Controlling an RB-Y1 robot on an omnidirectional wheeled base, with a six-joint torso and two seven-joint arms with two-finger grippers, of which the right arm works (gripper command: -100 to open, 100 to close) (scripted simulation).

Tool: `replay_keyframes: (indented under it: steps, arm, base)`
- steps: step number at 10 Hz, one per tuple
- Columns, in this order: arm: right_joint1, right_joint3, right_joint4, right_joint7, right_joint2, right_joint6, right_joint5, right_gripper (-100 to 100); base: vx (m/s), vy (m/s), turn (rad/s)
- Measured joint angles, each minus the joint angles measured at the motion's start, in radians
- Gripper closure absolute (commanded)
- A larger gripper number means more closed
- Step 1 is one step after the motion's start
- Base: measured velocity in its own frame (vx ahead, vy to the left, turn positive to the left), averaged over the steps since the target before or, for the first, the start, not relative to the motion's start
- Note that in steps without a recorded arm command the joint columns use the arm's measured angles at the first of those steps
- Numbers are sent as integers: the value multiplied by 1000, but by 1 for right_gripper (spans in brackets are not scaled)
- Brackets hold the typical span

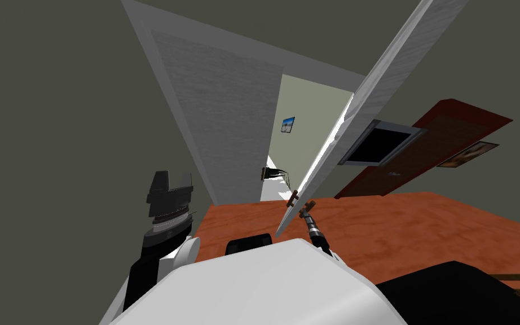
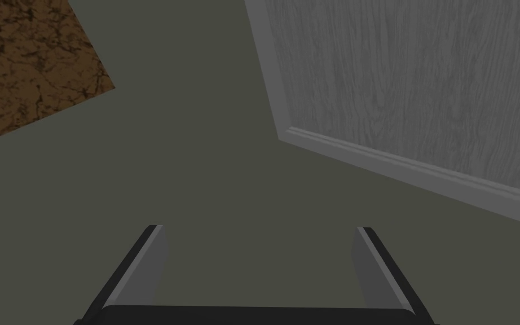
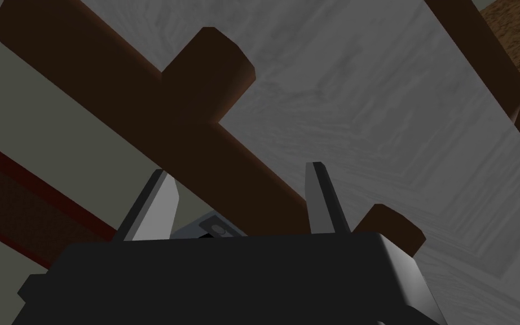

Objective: Pull the door open

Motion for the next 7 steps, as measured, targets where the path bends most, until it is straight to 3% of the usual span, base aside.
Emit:
replay_keyframes:
  steps: [1, 3, 7]
  arm:
    - [-22, 2, 45, -10, -7, -20, -1, 100]
    - [-26, 2, 49, -11, -8, -21, -1, 100]
    - [15, 6, -30, -25, -1, 21, -7, 100]
  base:
    - [-7, 6, 1]
    - [0, -4, 3]
    - [-6, -8, 10]
